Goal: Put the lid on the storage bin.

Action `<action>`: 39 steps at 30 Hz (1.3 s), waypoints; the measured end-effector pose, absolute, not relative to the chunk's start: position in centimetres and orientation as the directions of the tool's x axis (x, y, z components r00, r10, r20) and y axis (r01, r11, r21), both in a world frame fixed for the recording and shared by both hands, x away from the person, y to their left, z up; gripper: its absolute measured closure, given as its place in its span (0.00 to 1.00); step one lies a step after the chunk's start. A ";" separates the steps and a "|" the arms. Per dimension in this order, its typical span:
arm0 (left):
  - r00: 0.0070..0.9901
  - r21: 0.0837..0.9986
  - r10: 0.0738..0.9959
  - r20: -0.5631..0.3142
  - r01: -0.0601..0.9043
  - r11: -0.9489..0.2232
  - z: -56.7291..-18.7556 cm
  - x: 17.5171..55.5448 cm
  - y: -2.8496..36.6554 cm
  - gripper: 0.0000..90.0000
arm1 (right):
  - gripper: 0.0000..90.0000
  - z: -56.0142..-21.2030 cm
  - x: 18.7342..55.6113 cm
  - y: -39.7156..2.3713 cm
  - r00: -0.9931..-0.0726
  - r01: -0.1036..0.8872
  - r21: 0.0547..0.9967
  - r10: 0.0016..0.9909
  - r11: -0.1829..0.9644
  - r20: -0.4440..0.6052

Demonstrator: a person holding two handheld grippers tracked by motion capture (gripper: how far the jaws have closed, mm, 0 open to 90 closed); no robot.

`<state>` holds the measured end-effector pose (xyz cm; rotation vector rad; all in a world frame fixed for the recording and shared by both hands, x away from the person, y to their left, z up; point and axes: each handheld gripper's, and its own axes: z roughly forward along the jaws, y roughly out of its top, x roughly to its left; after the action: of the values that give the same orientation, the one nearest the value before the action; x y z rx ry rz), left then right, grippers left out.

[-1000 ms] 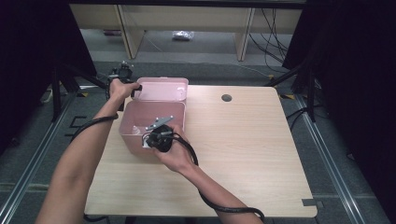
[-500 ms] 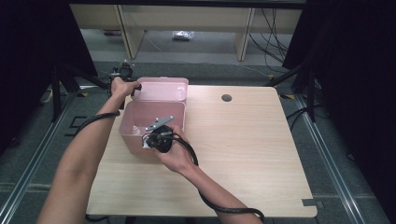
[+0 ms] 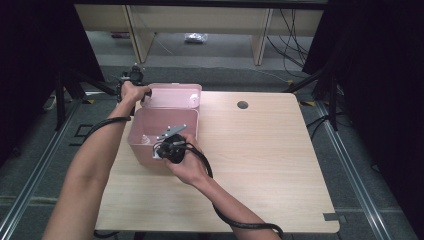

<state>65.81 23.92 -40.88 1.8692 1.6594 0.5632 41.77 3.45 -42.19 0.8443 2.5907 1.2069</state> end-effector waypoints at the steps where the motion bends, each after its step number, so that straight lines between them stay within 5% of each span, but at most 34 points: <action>1: 0.130 0.651 0.989 -0.067 0.757 -0.056 -40.7 65.8 24.0 0.78 | 1.00 -42.3 41.7 3.5 -0.830 0.419 0.747 0.550 0.516 0.086; 27: 0.160 0.607 0.987 0.024 0.782 -0.141 -41.3 66.7 23.9 0.88 | 1.00 -42.3 41.8 3.3 -0.835 0.412 0.749 0.544 0.519 0.083; 39: 0.114 0.609 0.993 -0.035 0.790 -0.070 -40.7 66.4 24.1 0.95 | 1.00 -42.2 41.9 3.4 -0.833 0.420 0.743 0.547 0.520 0.088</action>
<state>66.42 24.10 -40.74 1.9126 1.7254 0.5488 41.92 3.36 -42.23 0.8336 2.6000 1.2062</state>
